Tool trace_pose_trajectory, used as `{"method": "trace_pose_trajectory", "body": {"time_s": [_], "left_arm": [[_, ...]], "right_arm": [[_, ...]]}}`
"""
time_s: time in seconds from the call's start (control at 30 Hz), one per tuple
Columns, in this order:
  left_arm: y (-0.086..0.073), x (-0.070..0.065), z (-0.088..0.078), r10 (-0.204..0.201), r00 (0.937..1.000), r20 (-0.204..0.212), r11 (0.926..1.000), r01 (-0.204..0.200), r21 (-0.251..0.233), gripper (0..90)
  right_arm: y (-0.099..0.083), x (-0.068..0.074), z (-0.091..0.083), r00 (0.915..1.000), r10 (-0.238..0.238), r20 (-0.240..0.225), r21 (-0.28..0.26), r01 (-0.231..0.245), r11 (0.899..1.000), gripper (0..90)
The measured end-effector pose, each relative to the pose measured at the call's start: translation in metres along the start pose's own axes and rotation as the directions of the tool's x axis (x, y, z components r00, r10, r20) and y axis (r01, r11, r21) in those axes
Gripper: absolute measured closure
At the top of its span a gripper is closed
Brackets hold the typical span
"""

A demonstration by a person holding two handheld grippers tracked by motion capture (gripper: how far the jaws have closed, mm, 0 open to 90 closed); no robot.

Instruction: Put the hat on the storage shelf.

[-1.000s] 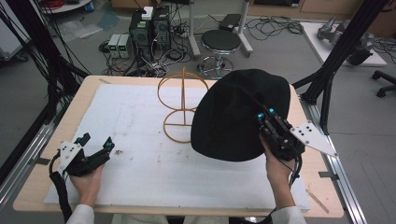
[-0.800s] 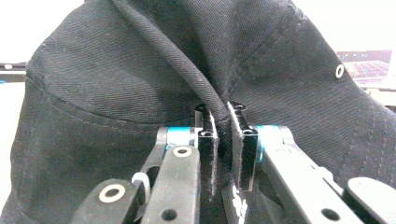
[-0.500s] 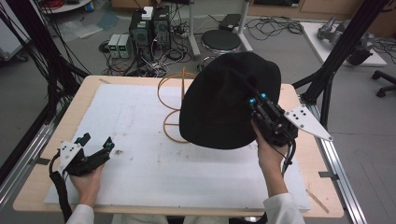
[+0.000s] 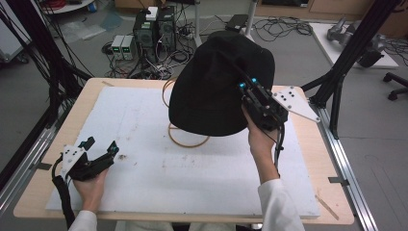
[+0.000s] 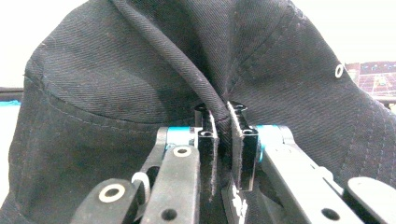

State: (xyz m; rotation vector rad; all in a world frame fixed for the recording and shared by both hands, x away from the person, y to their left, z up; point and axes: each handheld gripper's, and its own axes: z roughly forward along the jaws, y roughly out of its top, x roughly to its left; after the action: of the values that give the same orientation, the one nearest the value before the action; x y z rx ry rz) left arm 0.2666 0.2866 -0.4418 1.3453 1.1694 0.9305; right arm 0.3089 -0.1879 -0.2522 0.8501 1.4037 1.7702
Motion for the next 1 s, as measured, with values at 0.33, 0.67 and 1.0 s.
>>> {"method": "trace_pose_trajectory", "body": {"time_s": [0.33,0.67,1.0], "left_arm": [[0.001,0.003,0.0,-0.027,0.9996,0.003,0.9996,0.027,-0.01,18.0],[0.002,0.005,-0.001,-0.054,0.9985,0.002,0.9983,0.054,-0.021,18.0],[0.004,0.012,-0.008,-0.073,0.997,-0.027,0.9959,0.071,-0.055,19.3]], "right_arm": [[-0.007,0.009,0.033,0.9989,0.046,-0.009,-0.024,-0.046,0.999,83.6],[-0.015,0.023,0.064,0.9969,0.063,-0.049,-0.029,-0.064,0.998,83.6],[-0.022,0.028,0.08,0.9956,0.079,-0.051,-0.03,-0.081,0.996,83.6]]}}
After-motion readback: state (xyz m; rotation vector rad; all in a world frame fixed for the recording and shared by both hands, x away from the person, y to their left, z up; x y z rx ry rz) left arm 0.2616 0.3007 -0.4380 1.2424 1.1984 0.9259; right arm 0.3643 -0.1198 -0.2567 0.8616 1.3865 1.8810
